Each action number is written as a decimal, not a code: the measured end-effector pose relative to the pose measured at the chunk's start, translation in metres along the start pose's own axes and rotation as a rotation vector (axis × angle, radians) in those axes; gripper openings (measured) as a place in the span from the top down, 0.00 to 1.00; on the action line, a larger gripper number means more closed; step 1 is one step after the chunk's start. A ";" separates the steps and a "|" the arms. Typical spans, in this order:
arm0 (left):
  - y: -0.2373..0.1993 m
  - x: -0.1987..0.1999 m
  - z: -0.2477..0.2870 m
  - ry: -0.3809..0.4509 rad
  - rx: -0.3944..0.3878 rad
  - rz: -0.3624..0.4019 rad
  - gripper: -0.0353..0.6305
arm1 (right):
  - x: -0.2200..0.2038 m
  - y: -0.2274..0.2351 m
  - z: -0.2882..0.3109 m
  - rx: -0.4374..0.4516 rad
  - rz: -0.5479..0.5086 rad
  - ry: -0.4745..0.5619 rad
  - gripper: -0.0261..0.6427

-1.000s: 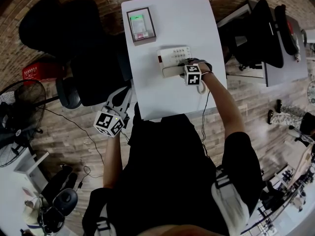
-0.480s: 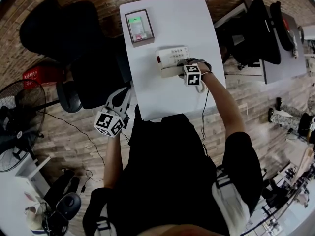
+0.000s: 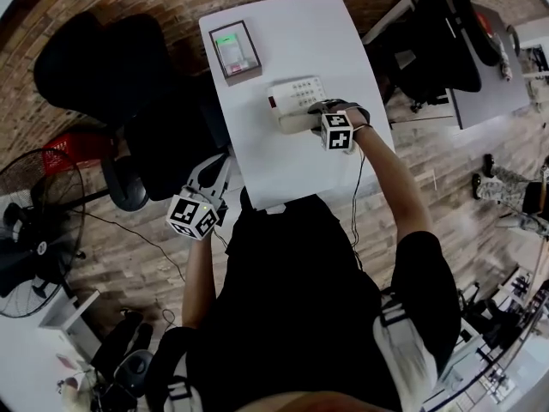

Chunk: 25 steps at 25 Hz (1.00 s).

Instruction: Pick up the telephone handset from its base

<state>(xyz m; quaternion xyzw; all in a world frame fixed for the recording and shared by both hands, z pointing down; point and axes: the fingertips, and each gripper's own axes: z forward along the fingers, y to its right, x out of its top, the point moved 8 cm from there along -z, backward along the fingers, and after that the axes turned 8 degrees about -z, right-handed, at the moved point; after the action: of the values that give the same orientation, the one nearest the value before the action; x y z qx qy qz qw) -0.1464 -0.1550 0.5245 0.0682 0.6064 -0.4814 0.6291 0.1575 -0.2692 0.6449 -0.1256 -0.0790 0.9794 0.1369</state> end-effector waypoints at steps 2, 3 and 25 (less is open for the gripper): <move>0.001 -0.001 -0.002 -0.009 -0.015 0.007 0.92 | 0.003 -0.004 -0.006 -0.017 0.011 -0.003 0.65; 0.001 -0.001 -0.004 -0.012 -0.023 0.013 0.92 | 0.004 -0.007 -0.009 -0.024 0.016 -0.005 0.65; 0.016 -0.001 -0.026 -0.105 -0.272 0.145 0.92 | 0.056 -0.114 -0.060 -0.270 0.254 -0.007 0.65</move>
<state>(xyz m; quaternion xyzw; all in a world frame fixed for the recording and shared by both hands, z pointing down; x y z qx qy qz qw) -0.1529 -0.1290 0.5104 0.0009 0.6259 -0.3510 0.6965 0.1495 -0.1379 0.5969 -0.1485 -0.1937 0.9697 -0.0062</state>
